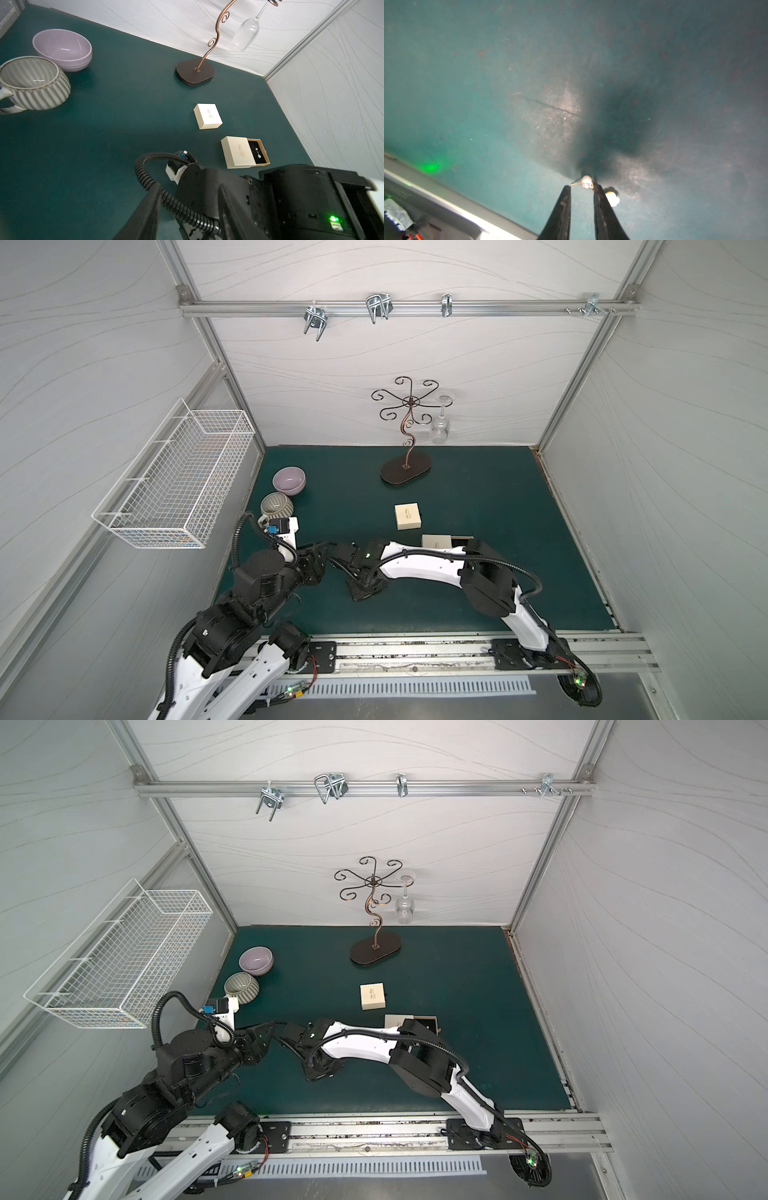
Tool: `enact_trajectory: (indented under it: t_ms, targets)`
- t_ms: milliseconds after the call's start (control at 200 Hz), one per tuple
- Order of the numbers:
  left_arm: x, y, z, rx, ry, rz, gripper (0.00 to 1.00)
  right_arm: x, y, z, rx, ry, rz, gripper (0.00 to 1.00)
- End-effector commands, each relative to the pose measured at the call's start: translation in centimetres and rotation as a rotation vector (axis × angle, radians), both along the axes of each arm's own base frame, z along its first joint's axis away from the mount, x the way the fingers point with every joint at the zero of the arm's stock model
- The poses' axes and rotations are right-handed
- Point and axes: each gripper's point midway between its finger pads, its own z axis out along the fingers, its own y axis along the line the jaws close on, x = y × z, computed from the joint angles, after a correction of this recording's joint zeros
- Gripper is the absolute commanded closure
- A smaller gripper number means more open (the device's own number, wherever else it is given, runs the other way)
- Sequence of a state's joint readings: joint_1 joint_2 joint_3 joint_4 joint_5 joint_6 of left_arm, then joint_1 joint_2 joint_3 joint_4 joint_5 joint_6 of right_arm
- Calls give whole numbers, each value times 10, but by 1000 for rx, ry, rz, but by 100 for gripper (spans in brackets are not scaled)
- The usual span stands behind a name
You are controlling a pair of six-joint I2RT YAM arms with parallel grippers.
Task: Place the earrings into the drawer-style jewelry box
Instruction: Pick up the earring from the center of the board.
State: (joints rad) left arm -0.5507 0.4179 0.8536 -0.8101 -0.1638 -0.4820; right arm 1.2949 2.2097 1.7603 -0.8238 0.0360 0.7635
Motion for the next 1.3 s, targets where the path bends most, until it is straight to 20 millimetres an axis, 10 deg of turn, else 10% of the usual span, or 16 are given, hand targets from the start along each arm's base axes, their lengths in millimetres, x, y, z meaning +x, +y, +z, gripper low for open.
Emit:
enact_trajectory:
  t_ms: [0, 1296]
  targets:
    - [0, -1, 22, -35, -74, -6, 52, -1, -8, -7, -51, -1, -20, 77]
    - [-4, -4, 18, -41, -68, -35, 49, 1, -3, -19, -49, 38, -11, 86]
